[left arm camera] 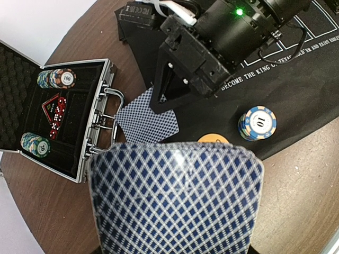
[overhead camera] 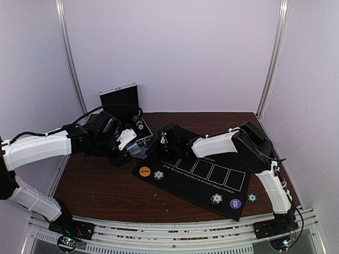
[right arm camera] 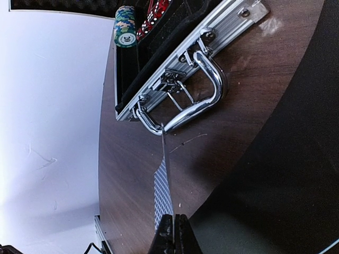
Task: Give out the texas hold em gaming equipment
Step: Distribute the poker card in the big blind area.
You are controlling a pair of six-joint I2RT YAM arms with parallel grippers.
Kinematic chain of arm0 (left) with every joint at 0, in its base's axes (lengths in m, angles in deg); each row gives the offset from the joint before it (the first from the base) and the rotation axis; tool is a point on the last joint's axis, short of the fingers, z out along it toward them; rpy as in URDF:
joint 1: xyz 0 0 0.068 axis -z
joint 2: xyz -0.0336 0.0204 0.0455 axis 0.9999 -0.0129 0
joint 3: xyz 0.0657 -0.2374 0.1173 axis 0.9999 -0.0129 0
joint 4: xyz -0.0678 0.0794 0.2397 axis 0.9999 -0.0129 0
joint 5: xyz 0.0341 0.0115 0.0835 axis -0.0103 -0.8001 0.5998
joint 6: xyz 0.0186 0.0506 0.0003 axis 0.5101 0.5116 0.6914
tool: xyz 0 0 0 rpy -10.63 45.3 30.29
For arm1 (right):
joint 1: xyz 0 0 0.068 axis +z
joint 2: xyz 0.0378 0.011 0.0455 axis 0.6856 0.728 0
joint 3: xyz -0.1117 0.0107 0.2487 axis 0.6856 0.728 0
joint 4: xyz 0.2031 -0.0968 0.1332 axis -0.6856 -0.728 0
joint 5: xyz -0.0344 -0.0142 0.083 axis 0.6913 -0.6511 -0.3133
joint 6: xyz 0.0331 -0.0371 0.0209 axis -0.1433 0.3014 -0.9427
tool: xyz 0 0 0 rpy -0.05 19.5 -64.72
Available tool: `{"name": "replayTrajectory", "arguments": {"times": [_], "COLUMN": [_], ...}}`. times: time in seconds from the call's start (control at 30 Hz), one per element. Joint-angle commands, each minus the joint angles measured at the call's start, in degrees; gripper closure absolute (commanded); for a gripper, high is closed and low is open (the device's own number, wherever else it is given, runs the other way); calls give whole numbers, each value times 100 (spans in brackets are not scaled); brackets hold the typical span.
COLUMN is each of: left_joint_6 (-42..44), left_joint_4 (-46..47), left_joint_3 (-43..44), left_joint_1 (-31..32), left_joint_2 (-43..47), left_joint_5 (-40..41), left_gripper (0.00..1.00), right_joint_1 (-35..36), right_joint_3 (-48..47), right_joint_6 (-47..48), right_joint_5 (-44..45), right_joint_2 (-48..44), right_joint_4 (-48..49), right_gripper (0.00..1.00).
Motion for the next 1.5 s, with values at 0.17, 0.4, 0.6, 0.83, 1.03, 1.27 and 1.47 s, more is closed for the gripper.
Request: {"name": "replayTrajectory", "arguments": {"times": [0.17, 0.4, 0.6, 0.83, 1.03, 1.27, 1.47], "left_joint_6": [-29, -16, -17, -3, -6, -30, -41], "left_joint_4": [305, 300, 291, 294, 257, 125, 76], "left_joint_3": [-77, -107, -138, -138, -96, -3, -46], "left_joint_1": [-119, -134, -161, -178, -200, -202, -205], "left_joint_2": [169, 207, 223, 265, 329, 404, 482], "left_joint_5": [12, 11, 12, 9, -16, 20, 45], "left_gripper": [53, 53, 53, 53, 53, 53, 53], "right_joint_1": [247, 481, 621, 668, 664, 659, 668], "right_joint_3": [-411, -568, -585, -1013, -1761, -1914, -3136], "right_joint_6": [-405, -739, -795, -38, 2068, 3910, 5375], "right_joint_5": [370, 624, 672, -94, -1289, -2255, -2211], "right_joint_2": [287, 439, 385, 407, 439, 301, 817], "right_joint_4": [-77, -101, -139, -249, -2372, -4201, -6088], "right_gripper": [100, 100, 100, 100, 100, 100, 100]}}
